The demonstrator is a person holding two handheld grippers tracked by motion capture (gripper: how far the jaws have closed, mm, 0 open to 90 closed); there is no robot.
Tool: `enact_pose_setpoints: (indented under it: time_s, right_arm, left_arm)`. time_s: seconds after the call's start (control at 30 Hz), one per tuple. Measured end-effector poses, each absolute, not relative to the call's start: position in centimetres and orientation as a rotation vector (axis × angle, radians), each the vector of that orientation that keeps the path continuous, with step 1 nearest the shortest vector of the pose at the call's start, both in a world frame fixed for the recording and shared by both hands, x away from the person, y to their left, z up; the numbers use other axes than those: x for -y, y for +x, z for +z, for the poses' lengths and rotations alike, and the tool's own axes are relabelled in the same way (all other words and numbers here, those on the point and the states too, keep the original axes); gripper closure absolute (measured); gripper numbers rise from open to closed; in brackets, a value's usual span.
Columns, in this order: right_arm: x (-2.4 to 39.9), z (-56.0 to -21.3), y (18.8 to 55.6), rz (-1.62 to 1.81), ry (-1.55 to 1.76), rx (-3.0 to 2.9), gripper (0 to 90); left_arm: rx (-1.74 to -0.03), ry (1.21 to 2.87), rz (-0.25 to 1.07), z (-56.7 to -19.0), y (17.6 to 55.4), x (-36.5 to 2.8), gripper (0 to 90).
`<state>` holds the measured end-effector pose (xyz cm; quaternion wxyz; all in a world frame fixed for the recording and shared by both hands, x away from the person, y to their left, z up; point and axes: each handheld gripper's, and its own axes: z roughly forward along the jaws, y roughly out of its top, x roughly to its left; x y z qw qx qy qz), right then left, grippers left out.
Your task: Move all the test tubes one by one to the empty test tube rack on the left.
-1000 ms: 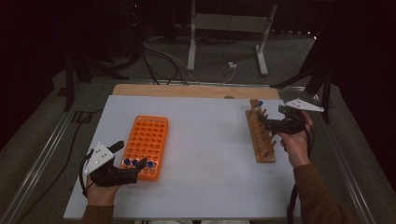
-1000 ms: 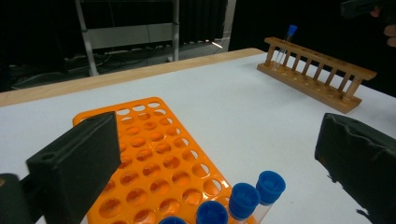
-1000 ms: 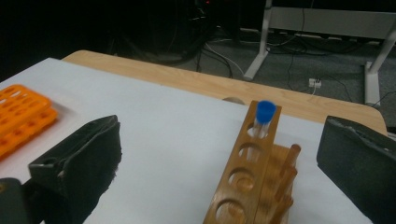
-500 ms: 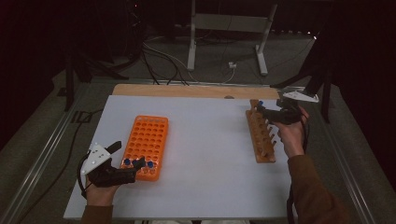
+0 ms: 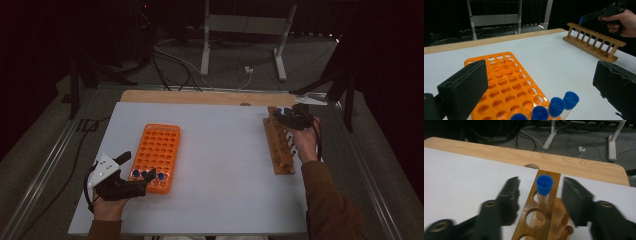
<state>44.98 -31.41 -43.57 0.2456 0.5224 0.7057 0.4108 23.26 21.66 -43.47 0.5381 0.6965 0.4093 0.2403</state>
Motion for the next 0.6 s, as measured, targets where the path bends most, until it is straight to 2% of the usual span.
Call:
enact_pose_setpoints:
  time_s: [0.1,0.37,0.6]
  right_arm:
    - [31.2,-43.9,45.5,1.111,1.431,-1.935,58.6]
    - [30.4,-44.4,46.8,1.030,1.451,-1.994,71.7]
    - [30.3,-44.7,47.1,0.981,1.478,-1.974,75.9]
  left_arm:
    - [-0.968,1.656,0.567,-43.4,23.2,-21.7,0.9]
    - [-0.976,1.644,0.564,-43.4,23.2,-22.0,0.9]
    - [-0.968,1.640,0.562,-43.3,23.1,-22.0,1.1]
